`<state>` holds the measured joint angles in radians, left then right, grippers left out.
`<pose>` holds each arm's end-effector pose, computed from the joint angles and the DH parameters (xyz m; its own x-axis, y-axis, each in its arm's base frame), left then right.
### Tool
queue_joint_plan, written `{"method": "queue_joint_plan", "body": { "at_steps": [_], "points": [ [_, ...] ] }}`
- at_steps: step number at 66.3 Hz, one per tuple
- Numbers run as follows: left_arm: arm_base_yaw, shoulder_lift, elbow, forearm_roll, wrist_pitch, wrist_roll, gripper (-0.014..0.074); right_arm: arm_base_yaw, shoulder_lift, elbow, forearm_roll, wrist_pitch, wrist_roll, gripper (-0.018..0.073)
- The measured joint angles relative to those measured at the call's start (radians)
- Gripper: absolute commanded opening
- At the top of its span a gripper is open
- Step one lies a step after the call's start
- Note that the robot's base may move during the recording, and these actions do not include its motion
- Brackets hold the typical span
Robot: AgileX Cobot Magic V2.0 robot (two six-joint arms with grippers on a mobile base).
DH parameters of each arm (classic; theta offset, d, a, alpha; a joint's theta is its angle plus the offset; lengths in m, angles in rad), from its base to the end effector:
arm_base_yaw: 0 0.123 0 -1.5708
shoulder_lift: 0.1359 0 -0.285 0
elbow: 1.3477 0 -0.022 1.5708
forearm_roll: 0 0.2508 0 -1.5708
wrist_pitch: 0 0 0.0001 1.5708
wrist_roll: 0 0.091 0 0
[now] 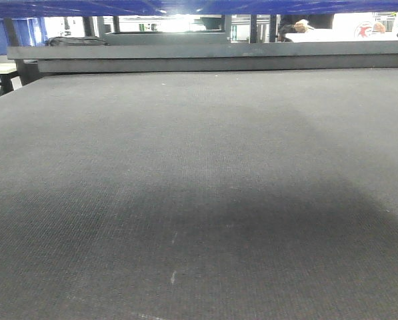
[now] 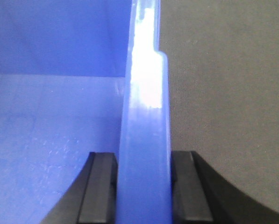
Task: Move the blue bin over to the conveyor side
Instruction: 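Hold the bin with both grippers above the dark conveyor belt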
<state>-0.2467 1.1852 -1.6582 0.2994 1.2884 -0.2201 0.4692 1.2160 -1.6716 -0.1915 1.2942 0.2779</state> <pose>0.1965 -0.0229 0.4937 -0.6342 0.0273 -0.7727 -0.0585 0.9948 0.0832 0.1923 0.0788 0.4888 -0.6629 -0.0901 -0.7433 -0.1813 0.9825 0.0426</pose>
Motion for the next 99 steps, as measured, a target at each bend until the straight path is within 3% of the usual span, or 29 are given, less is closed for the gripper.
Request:
{"method": "queue_joint_plan", "body": {
  "at_steps": [99],
  "points": [
    [0.0, 0.0, 0.0, 0.008, 0.0, 0.0, -0.0016, 0.0, 0.0, 0.0, 0.0, -0.029, 0.0, -0.007]
  ]
}}
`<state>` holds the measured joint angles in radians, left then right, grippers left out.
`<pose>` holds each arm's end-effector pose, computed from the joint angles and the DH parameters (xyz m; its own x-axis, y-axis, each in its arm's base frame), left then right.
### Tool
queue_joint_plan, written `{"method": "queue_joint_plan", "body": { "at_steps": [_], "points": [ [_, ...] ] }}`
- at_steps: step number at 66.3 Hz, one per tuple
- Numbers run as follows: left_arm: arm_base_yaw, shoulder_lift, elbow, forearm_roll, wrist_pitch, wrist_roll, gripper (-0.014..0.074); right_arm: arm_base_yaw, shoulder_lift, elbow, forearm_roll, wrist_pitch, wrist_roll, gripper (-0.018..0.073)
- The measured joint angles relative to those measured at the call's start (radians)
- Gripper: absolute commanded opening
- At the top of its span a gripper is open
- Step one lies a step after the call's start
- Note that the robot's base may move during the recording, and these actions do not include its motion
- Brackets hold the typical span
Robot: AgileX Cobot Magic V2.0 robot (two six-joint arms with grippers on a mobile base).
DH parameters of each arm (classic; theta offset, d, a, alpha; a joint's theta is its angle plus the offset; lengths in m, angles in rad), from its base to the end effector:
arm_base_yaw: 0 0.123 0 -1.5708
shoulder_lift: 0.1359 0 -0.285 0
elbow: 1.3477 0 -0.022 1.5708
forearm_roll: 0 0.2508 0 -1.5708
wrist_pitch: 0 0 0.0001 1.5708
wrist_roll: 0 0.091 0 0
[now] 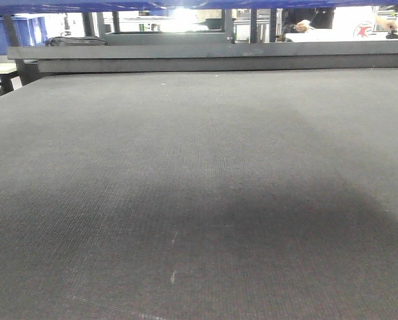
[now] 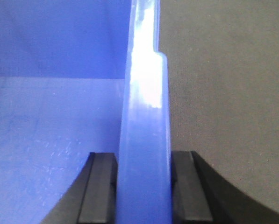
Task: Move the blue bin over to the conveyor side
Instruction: 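Hold the bin with both grippers above the dark conveyor belt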
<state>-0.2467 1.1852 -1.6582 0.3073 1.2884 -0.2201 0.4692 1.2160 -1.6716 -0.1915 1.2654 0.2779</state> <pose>0.1965 -0.0222 0.4939 -0.6331 0.0297 -0.7735 -0.0628 0.9940 0.0895 0.1938 0.0797 0.4907 -0.6425 -0.0855 -0.7615 -0.1871 0.9812 0.0478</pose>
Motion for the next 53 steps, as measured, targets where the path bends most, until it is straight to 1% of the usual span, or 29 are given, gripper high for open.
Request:
{"method": "queue_joint_plan", "body": {
  "at_steps": [16, 32, 41, 53],
  "points": [
    [0.0, 0.0, 0.0, 0.0, -0.007, 0.0, -0.0016, 0.0, 0.0, 0.0, 0.0, 0.0, 0.0, -0.007],
    [0.0, 0.025, -0.008, -0.006, -0.085, 0.0, -0.0016, -0.004, 0.004, 0.0, -0.014, -0.02, -0.007, -0.007],
    [0.0, 0.099, -0.037, -0.006, -0.115, 0.005, -0.0016, -0.049, 0.031, 0.0, -0.016, -0.048, -0.009, -0.007],
    [0.0, 0.214, -0.044, -0.017, -0.187, 0.009, -0.0016, -0.117, 0.119, 0.0, -0.014, -0.061, -0.018, -0.007]
  ]
}}
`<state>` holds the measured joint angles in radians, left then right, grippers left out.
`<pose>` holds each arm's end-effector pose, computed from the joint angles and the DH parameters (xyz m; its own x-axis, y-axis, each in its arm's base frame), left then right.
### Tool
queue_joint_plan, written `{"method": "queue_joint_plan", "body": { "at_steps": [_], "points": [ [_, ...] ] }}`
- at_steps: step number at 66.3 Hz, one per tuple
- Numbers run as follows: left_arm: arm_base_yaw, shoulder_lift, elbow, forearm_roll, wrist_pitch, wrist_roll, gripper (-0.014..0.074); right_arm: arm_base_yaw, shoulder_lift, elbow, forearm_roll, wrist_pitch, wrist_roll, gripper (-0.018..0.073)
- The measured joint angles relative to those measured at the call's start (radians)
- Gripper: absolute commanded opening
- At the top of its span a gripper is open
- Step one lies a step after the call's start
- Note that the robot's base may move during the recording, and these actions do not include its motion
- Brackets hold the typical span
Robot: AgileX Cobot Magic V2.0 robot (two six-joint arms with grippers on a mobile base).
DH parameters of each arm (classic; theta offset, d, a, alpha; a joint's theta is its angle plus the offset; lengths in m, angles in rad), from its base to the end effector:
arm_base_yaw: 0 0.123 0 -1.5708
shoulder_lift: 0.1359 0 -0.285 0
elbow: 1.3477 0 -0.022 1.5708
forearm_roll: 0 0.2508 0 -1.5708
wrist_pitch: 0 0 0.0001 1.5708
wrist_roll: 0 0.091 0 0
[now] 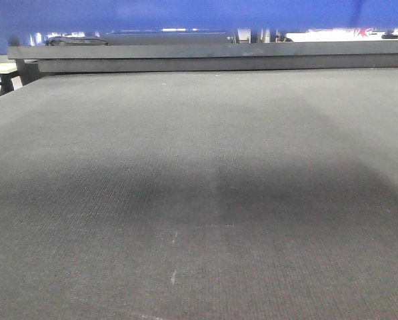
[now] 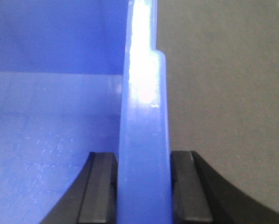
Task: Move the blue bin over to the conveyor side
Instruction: 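Hold the bin with both grippers above the dark conveyor belt, then lower the blue bin onto the belt and open both grippers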
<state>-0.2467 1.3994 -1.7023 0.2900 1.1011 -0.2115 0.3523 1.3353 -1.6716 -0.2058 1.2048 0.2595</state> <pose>0.2782 -0.0461 0.4672 -0.6216 0.0796 -0.7793 -0.0020 0.9947 0.1032 0.2454 0.0717 0.4672 -0.6837 -0.0590 -0.7274 -0.0864 0.9963 0.0004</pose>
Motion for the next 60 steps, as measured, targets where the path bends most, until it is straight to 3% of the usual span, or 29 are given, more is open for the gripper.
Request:
{"method": "queue_joint_plan", "body": {
  "at_steps": [30, 39, 47, 60],
  "points": [
    [0.023, 0.254, 0.0, 0.019, -0.082, 0.0, -0.0015, -0.03, 0.257, 0.0, -0.026, -0.058, -0.002, -0.007],
    [0.039, 0.321, 0.0, 0.007, -0.105, 0.0, 0.0071, -0.034, 0.313, 0.0, -0.035, -0.089, -0.002, -0.005],
    [0.05, 0.358, 0.0, -0.002, -0.118, 0.0, 0.0195, -0.034, 0.341, 0.0, -0.038, -0.114, -0.006, 0.0082],
    [0.054, 0.367, -0.009, -0.026, -0.159, 0.002, 0.0427, -0.028, 0.374, 0.0, -0.021, -0.201, -0.016, 0.0533]
  ]
}}
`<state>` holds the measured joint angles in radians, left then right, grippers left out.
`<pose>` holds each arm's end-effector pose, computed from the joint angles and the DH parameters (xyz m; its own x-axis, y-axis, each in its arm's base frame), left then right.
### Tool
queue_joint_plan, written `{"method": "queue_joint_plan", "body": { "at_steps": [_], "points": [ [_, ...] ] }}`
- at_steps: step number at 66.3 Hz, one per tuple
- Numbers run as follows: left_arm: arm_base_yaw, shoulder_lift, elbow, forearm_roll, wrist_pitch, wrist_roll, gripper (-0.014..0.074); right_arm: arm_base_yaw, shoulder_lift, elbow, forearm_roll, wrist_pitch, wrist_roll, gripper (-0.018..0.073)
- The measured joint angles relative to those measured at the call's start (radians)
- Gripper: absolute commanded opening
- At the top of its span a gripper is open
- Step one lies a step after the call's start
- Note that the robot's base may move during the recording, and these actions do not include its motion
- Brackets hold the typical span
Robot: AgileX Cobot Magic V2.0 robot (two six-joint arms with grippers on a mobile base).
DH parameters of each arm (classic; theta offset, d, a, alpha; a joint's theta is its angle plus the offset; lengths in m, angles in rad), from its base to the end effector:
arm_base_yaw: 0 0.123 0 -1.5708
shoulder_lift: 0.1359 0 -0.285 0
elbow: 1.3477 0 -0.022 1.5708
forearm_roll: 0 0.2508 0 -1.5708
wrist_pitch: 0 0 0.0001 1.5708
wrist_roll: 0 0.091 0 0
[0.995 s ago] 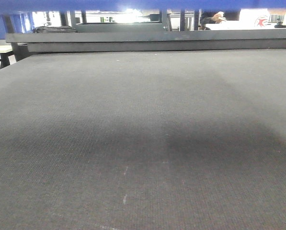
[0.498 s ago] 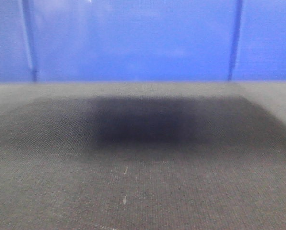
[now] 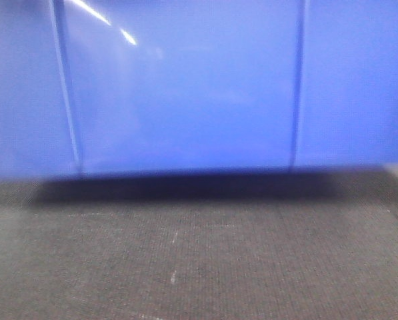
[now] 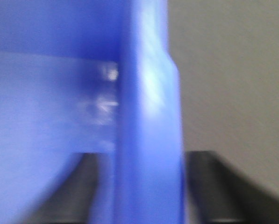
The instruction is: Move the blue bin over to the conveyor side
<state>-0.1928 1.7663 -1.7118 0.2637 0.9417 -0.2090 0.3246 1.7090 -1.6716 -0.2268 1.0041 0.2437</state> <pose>0.3947 -0.0575 0.3534 -0.7660 0.0983 -0.6353 0.0181 0.9911 0.1316 0.3647 0.1045 0.3595 -0.7861 -0.1401 -0.6020 -0.1138 0.9901 -0.0818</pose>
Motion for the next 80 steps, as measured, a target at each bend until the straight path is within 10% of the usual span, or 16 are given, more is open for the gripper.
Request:
{"method": "queue_joint_plan", "body": {
  "at_steps": [10, 31, 51, 61, 80],
  "points": [
    [-0.009, -0.002, -0.008, -0.021, -0.013, 0.001, 0.0612, 0.01, 0.0, -0.007, 0.021, -0.043, -0.006, 0.0559],
    [-0.009, -0.152, -0.008, -0.023, 0.029, 0.035, 0.0598, 0.01, -0.133, -0.007, 0.039, 0.005, -0.008, 0.0489],
    [0.004, -0.516, 0.223, 0.019, -0.091, 0.047, 0.0228, 0.01, -0.332, 0.016, 0.041, 0.072, -0.012, -0.0102],
    [0.064, -0.707, 0.482, -0.004, -0.208, 0.049, -0.004, 0.01, -0.437, 0.129, 0.041, 0.063, -0.017, -0.008],
    [0.154, -1.06, 0.898, -0.034, -0.375, 0.049, -0.0008, 0.01, -0.695, 0.586, 0.041, -0.156, -0.022, -0.008]
  ]
}}
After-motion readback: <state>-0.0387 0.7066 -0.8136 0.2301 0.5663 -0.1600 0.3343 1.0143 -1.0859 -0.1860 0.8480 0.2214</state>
